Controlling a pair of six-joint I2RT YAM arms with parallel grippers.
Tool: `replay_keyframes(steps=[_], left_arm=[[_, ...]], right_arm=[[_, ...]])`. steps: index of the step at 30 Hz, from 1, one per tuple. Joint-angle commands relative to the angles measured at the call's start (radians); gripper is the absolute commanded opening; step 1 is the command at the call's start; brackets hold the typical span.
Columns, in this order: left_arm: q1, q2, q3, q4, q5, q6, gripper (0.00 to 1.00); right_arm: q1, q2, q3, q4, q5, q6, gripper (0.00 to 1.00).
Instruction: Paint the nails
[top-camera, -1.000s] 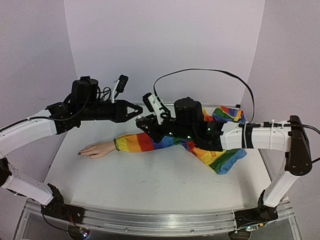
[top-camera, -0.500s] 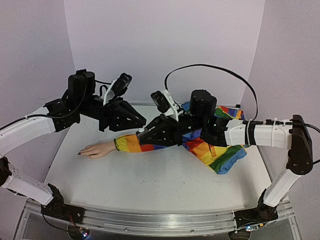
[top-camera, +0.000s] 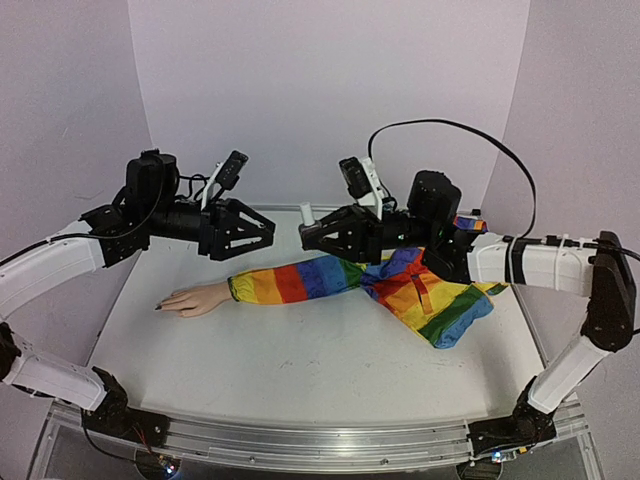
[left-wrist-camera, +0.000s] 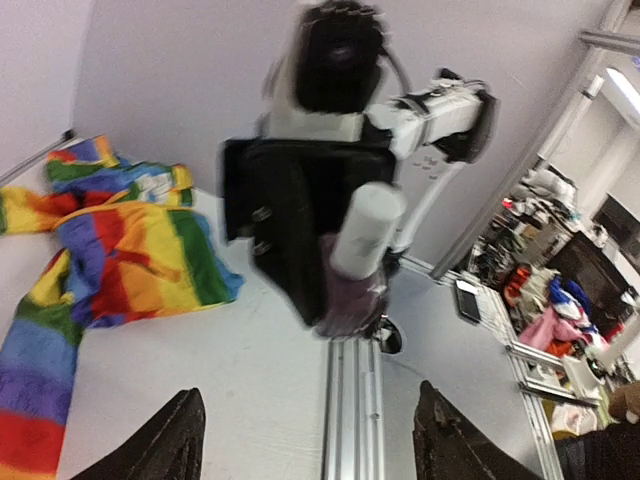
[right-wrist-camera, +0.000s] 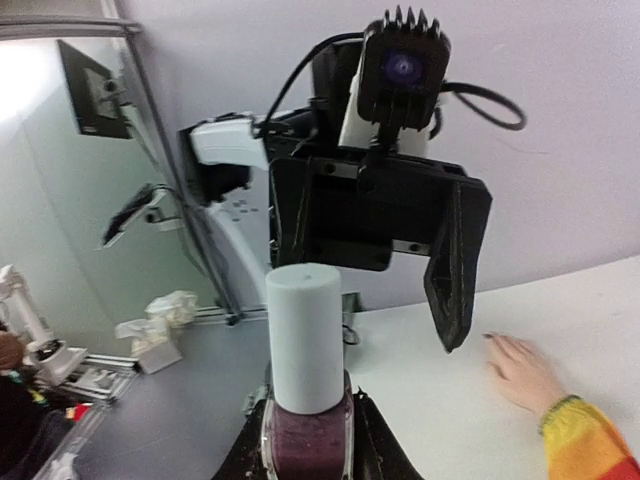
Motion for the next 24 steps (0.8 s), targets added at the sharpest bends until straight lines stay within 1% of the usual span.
replay_keyframes(steps=[1,5,7,9,12,15,20,24], left_arm=[[0.072,-0.035,-0.032,-0.022,-0.218,-0.159,0.79],[0.076,-0.027,-0.034,-0.072,-0.416,-0.24,0.8],[0.076,-0.021,-0.03,-0.076,-0.457,-0.284,0.81],[0.074,-0.014,-0.024,-0.07,-0.491,-0.315,0.82],[0.074,0.012,-0.016,-0.046,-0.513,-0.357,0.82],[0.074,0.053,0.0,-0.012,-0.495,-0.4,0.79],[0.074,0.111,0.022,0.036,-0.461,-0.433,0.67],[0.07,0.127,0.021,0.068,-0.429,-0.439,0.51]], right_arm=[[0.006,-0.062,0.056,-0.259,0.395,-0.219,0.0],[0.013,-0.002,0.132,-0.429,0.775,-0.263,0.0],[0.034,0.03,0.155,-0.468,0.917,-0.268,0.0],[0.062,0.064,0.172,-0.477,0.997,-0.28,0.0],[0.109,0.105,0.206,-0.489,1.06,-0.313,0.0],[0.15,0.136,0.239,-0.497,1.055,-0.337,0.0],[0.187,0.162,0.268,-0.495,1.042,-0.356,0.0],[0.197,0.165,0.269,-0.493,1.039,-0.356,0.0]])
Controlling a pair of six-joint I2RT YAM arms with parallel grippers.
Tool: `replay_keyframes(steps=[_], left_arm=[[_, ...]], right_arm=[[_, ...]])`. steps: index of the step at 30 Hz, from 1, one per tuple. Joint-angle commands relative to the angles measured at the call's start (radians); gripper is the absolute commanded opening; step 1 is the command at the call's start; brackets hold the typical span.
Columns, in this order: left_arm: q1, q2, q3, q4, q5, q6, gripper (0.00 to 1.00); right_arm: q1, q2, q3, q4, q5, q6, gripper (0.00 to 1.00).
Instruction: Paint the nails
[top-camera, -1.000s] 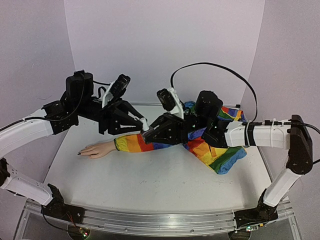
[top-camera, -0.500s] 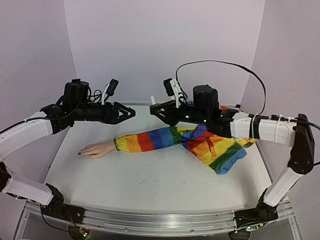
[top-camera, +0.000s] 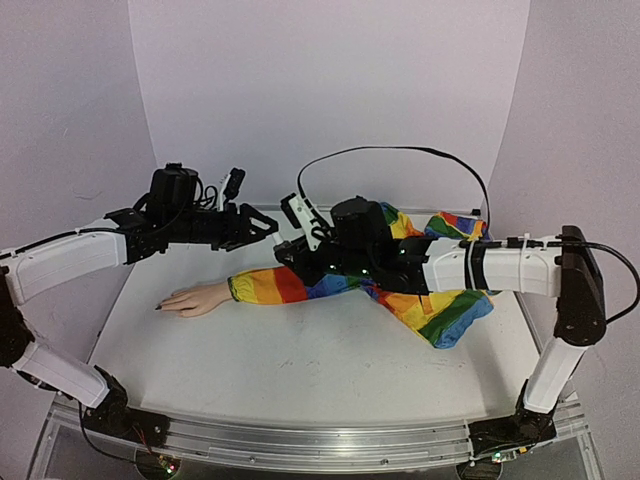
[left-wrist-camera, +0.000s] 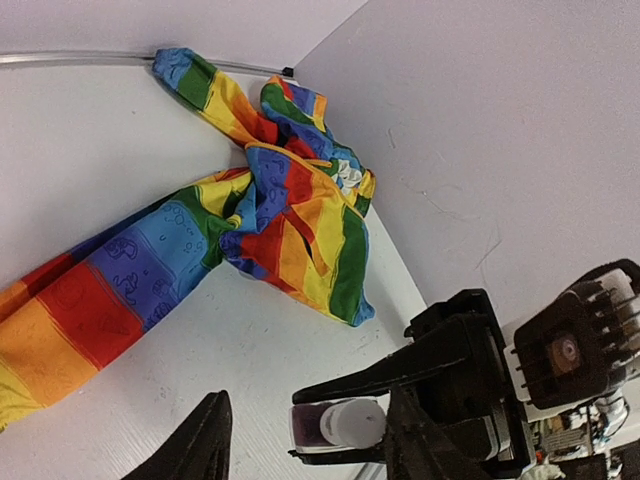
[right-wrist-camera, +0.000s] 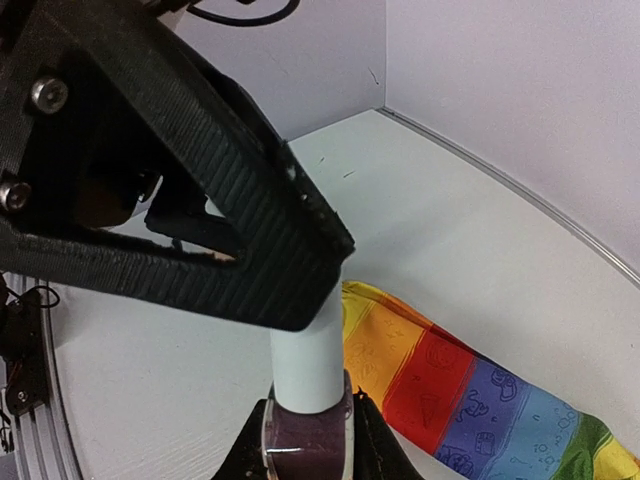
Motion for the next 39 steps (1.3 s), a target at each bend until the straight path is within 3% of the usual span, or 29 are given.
replay_keyframes(steps=[1,4,11,13,17,19,24,27,33,36,38,39], left_arm=[[-0.007,0.003,0.052,0.097,0.026,-0.022,0.47],[-0.023,0.005,0.047,0.11,0.031,-0.015,0.36],[-0.062,0.018,0.041,0.111,0.044,0.024,0.25],[-0.067,0.013,0.038,0.11,0.053,0.041,0.14],[-0.081,-0.001,0.044,0.11,0.143,0.123,0.03],[-0.091,-0.012,0.051,0.156,0.324,0.215,0.0],[-0.213,-0.14,0.039,0.185,0.772,0.47,0.0],[-0.233,-0.165,0.044,0.186,0.844,0.5,0.0],[-0.23,-0.142,0.037,0.187,0.769,0.499,0.0],[-0.207,-0.157,0.027,0.185,0.678,0.459,0.05],[-0.185,-0.18,0.013,0.183,0.621,0.421,0.38],[-0.176,-0.194,0.002,0.182,0.59,0.413,0.48]], right_arm=[[0.003,-0.005,0.059,0.055,0.021,-0.03,0.0],[0.006,-0.002,0.061,0.057,0.018,-0.03,0.0],[0.006,-0.012,0.059,0.07,0.015,-0.026,0.0],[0.006,-0.019,0.054,0.075,-0.006,-0.021,0.0],[0.004,-0.045,0.032,0.097,-0.083,-0.02,0.0],[-0.023,-0.062,0.022,0.112,-0.283,-0.019,0.0],[-0.068,-0.077,0.024,0.255,-1.265,0.051,0.0],[-0.06,-0.096,0.018,0.339,-1.339,0.103,0.0],[-0.087,-0.135,-0.033,0.335,-1.199,0.093,0.0],[-0.102,-0.155,-0.068,0.328,-1.097,0.083,0.0],[-0.103,-0.165,-0.074,0.268,-1.006,0.039,0.0],[-0.104,-0.169,-0.067,0.206,-0.956,-0.012,0.0]])
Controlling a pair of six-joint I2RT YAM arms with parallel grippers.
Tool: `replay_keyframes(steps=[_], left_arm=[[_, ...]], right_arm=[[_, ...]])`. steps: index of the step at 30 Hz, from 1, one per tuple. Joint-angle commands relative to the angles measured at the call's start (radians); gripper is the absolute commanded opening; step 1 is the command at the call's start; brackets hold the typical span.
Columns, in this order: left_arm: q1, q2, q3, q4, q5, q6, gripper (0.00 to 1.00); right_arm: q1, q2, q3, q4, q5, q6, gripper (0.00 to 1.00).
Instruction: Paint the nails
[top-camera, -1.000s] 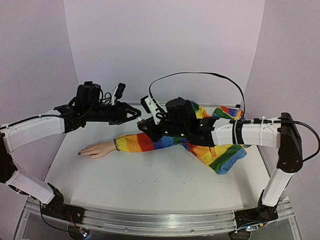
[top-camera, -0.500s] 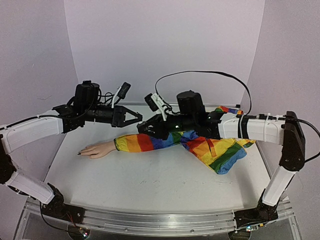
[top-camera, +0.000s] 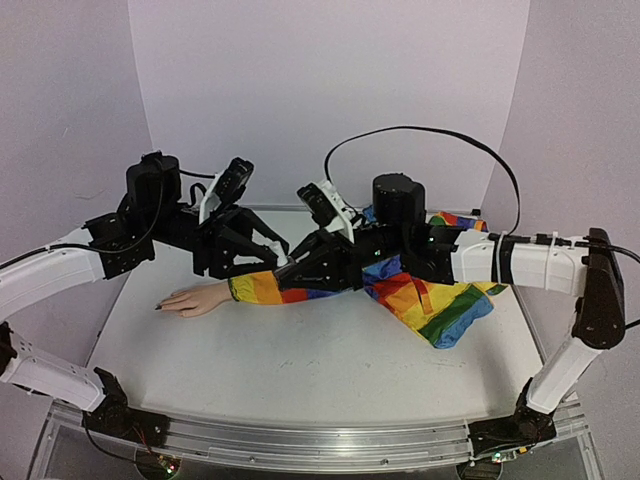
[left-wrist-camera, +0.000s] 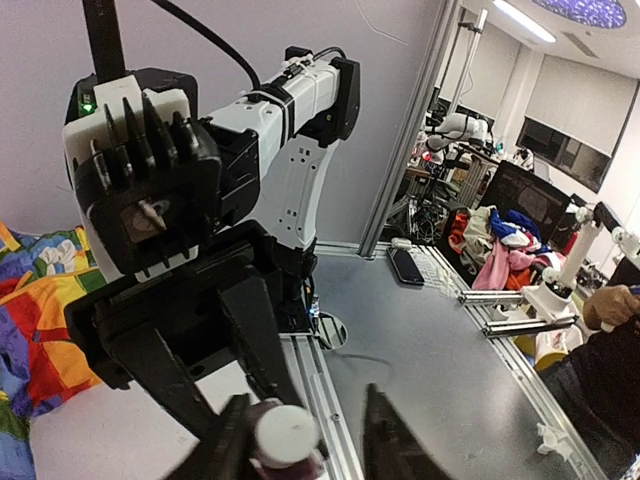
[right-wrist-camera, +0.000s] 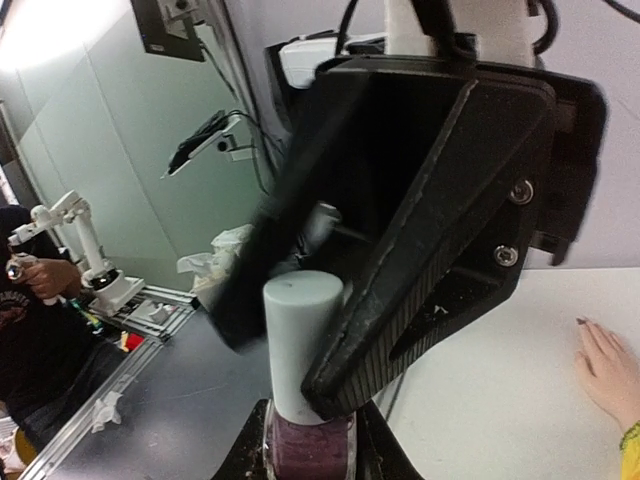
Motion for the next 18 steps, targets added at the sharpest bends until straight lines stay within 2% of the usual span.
replay_keyframes(steps=[1,4,7,11,16,18], left_arm=[[0.025,-0.068,-0.019,0.021,-0.038,-0.092,0.58],[0.047,-0.102,-0.041,0.011,-0.166,-0.13,0.74],[0.059,-0.095,-0.036,-0.016,-0.349,-0.201,0.79],[0.062,-0.014,0.045,-0.153,-0.462,-0.25,0.76],[0.062,0.062,0.171,-0.371,-0.526,-0.212,0.74],[0.062,0.073,0.184,-0.406,-0.531,-0.211,0.72]], right_arm=[[-0.028,-0.057,0.001,-0.074,0.224,-0.172,0.0],[-0.026,-0.05,0.008,-0.143,0.424,-0.229,0.0],[-0.017,-0.036,0.024,-0.202,0.607,-0.253,0.0],[0.024,-0.017,0.042,-0.229,0.822,-0.279,0.0],[0.043,-0.01,0.05,-0.248,0.908,-0.295,0.0],[0.046,-0.006,0.053,-0.249,0.925,-0.295,0.0]])
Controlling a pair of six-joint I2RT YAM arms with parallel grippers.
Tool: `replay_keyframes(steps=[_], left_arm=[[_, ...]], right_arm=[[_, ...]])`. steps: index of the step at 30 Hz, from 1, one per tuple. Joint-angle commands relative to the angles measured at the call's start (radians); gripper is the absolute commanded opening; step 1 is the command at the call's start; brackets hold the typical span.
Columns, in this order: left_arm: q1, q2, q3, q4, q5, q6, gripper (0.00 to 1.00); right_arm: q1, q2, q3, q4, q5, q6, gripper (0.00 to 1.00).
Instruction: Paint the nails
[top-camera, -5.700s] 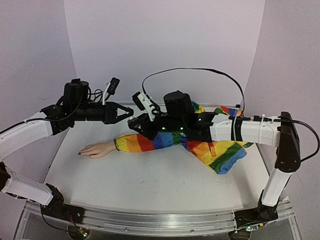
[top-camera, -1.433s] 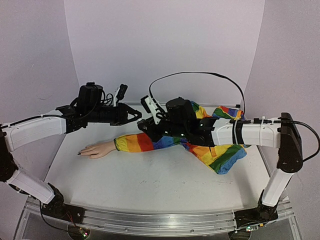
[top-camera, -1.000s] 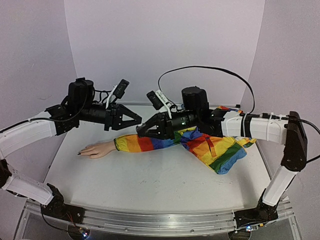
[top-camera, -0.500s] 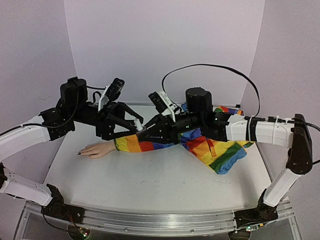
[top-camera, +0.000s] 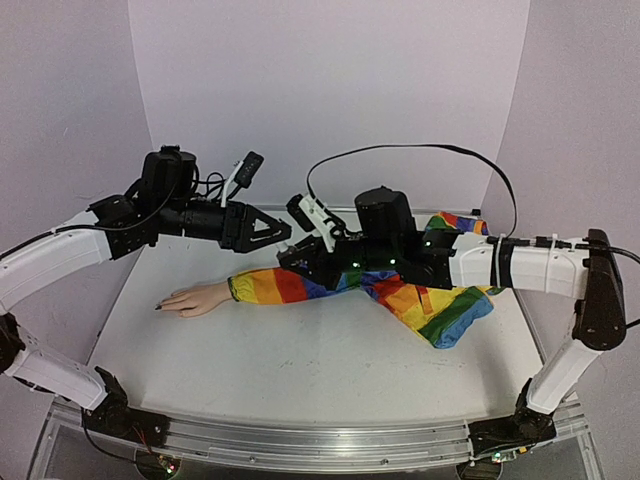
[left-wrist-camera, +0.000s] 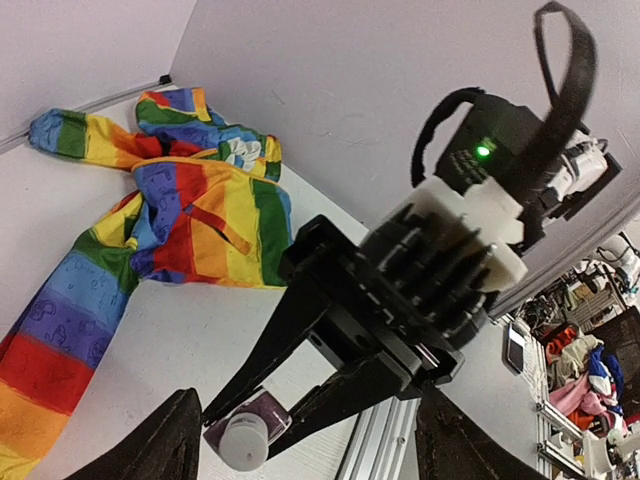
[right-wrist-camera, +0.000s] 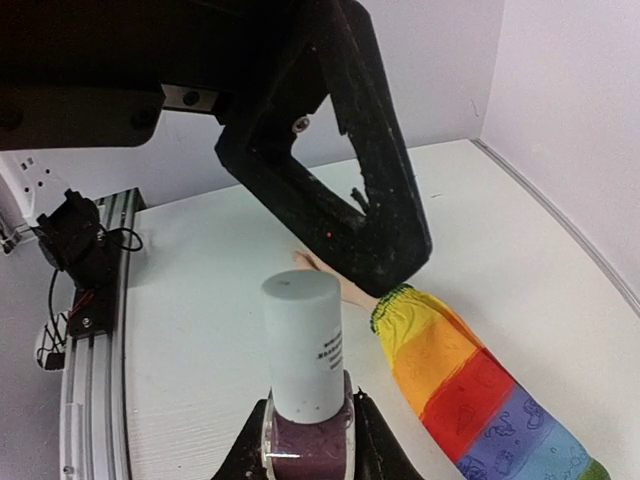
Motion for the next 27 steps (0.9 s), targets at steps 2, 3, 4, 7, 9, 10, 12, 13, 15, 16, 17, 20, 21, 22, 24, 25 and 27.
replay_keyframes(steps=[2,3,4,7,9,10,12,13,15,16,17,20,21,22,24,25,27], left_arm=[[0.001,0.011,0.082,-0.131,-0.055,-0.009,0.65],[0.001,0.012,0.081,-0.131,-0.057,-0.013,0.62],[0.001,0.014,0.08,-0.131,-0.064,-0.016,0.58],[0.001,0.027,0.086,-0.131,-0.072,-0.024,0.48],[0.001,0.044,0.093,-0.131,-0.052,-0.027,0.47],[0.001,0.055,0.097,-0.131,-0.043,-0.029,0.48],[0.001,0.075,0.107,-0.131,-0.03,-0.037,0.51],[0.001,0.083,0.111,-0.131,-0.023,-0.039,0.5],[0.001,0.091,0.119,-0.129,-0.018,-0.041,0.44],[0.001,0.092,0.119,-0.127,-0.019,-0.042,0.4],[0.001,0.093,0.12,-0.124,-0.019,-0.042,0.37],[0.001,0.096,0.121,-0.124,-0.016,-0.038,0.28],[0.001,0.098,0.122,-0.124,-0.012,-0.037,0.24],[-0.001,0.098,0.12,-0.124,-0.008,-0.034,0.19],[-0.004,0.099,0.119,-0.123,-0.002,-0.022,0.09],[-0.008,0.098,0.117,-0.124,0.002,-0.008,0.06],[-0.023,0.091,0.113,-0.124,0.008,0.054,0.0]], right_arm=[[0.012,-0.006,0.054,0.014,0.132,-0.03,0.0],[0.015,-0.008,0.05,0.016,0.133,-0.035,0.0],[0.016,-0.009,0.048,0.016,0.135,-0.036,0.0],[0.02,-0.008,0.048,0.015,0.137,-0.034,0.0],[0.022,-0.008,0.048,0.015,0.136,-0.038,0.0],[0.024,-0.008,0.048,0.015,0.136,-0.04,0.0],[0.028,-0.008,0.05,0.015,0.137,-0.044,0.0],[0.03,-0.008,0.05,0.015,0.137,-0.045,0.0],[0.032,-0.008,0.05,0.016,0.138,-0.045,0.0],[0.033,-0.008,0.05,0.015,0.14,-0.045,0.0],[0.034,-0.008,0.05,0.016,0.14,-0.045,0.0],[0.035,-0.005,0.05,0.016,0.139,-0.046,0.0],[0.036,-0.005,0.051,0.016,0.138,-0.046,0.0],[0.035,-0.006,0.051,0.018,0.138,-0.047,0.0],[0.036,-0.009,0.049,0.024,0.132,-0.044,0.0],[0.035,-0.011,0.047,0.028,0.126,-0.04,0.0],[0.036,-0.015,0.044,0.035,0.101,-0.03,0.0]])
